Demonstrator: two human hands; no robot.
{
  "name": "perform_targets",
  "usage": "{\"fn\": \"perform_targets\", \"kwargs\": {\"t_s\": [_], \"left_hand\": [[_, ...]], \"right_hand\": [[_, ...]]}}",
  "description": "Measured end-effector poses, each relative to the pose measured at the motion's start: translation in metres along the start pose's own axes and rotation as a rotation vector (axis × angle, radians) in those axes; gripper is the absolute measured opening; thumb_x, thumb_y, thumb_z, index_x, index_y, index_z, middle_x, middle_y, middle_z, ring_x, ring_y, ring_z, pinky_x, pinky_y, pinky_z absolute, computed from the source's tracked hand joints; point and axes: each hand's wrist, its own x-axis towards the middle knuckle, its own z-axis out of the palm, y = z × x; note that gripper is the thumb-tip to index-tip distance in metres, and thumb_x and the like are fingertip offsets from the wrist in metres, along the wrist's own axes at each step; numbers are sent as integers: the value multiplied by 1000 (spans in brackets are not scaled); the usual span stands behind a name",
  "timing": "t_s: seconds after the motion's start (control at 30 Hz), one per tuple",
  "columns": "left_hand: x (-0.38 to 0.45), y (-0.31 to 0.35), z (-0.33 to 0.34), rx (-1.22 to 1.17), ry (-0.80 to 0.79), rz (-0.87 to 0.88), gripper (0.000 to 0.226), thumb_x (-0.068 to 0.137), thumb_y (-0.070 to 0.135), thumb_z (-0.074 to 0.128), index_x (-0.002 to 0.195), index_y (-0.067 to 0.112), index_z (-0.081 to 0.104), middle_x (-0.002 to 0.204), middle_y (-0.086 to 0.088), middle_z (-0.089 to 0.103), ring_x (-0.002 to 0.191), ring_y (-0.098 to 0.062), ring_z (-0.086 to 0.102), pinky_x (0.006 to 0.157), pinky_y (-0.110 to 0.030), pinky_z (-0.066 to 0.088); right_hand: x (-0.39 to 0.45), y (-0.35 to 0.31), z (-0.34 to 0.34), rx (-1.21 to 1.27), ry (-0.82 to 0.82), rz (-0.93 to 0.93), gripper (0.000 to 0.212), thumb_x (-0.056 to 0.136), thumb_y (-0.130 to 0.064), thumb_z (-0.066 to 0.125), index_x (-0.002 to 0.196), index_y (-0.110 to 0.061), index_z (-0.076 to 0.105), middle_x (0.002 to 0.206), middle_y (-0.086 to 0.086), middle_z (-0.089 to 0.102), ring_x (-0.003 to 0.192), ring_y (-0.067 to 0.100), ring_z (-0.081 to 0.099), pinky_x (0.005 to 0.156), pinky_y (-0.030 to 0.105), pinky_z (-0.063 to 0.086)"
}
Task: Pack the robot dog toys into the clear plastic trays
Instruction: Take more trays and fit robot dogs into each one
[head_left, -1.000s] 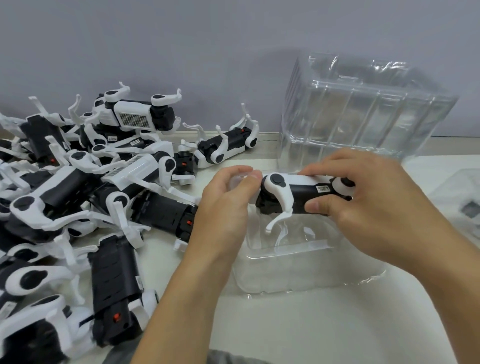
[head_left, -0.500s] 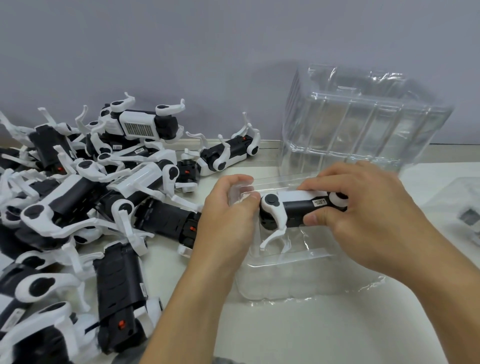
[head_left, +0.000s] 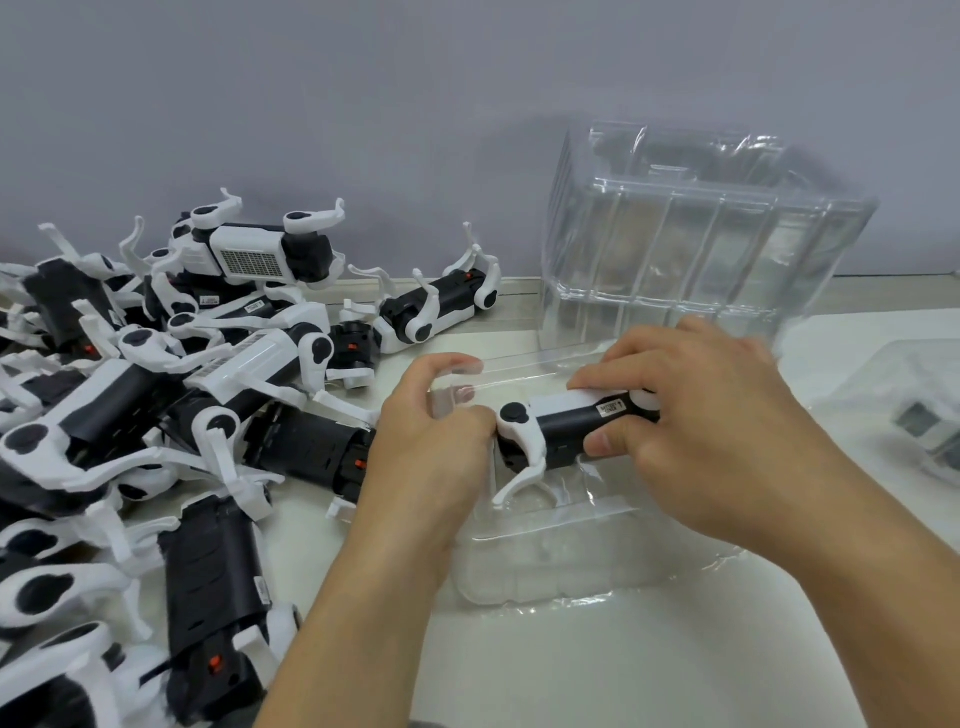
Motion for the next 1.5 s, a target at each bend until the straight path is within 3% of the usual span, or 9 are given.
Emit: {"fn": "perform_targets", "kwargs": {"t_s": [0.07,0.2,0.27,0.47,0.63,0.83,1.13,1.3,1.5], "left_hand": [[-2,0,0,38,-10,44,45,83,6,60,96,50,62,109,20,61,74,12,59,65,-18,39],[-6,4,-3,131,-95,216,35,86,10,56,94,43,60,118,20,57,106,13,50,79,-21,36],[-7,10,-11,223,-197,245,19,82,24,59,94,39,63,118,26,55,96,25,47,77,-16,33],[-9,19,-37,577,-492,218,45,65,58,65,108,60,52,127,51,25,95,39,31,85,-11,30],[-9,15,-30,630,-422,251,40,73,42,76,104,49,52,120,38,33,94,37,31,67,8,29],[-10,15,-26,617,-378,277,27,80,41,68,100,49,52,124,33,34,91,23,42,64,4,32],[-5,2,-6,432,-130,277,15,77,43,76,82,32,67,109,25,52,87,30,43,68,9,28],[-3,0,-6,413,-139,259,15,77,43,76,83,32,67,110,26,51,91,31,42,66,10,27],[-3,0,-8,414,-166,263,16,77,44,76,85,33,67,111,27,51,90,33,40,66,10,27]], "right_hand": [[0,1,0,6,1,7,24,80,-35,78,101,-44,71,98,-26,57,90,5,33,79,27,15],[1,2,0,20,-5,29,31,81,-35,77,110,-46,69,100,-30,55,95,4,35,82,26,15],[1,2,-1,20,-11,34,33,82,-36,76,112,-46,69,100,-30,54,95,4,35,82,26,16],[0,2,-1,36,-25,37,34,81,-39,77,113,-46,68,101,-30,55,94,3,36,83,26,17],[0,0,-1,33,-27,52,35,80,-38,77,113,-46,68,101,-30,53,96,4,36,82,26,17],[1,-2,-3,27,-27,77,38,79,-39,79,115,-45,68,102,-30,54,97,6,37,86,27,21],[-2,-5,-13,127,-48,110,41,75,-32,83,111,-43,67,105,-26,57,102,4,45,98,26,33],[-7,11,-37,240,40,163,30,73,-34,84,95,-47,70,96,-26,57,98,-10,49,76,-1,33],[-12,21,-48,251,10,284,20,64,-55,83,77,-46,70,92,-27,61,92,-20,47,67,3,34]]}}
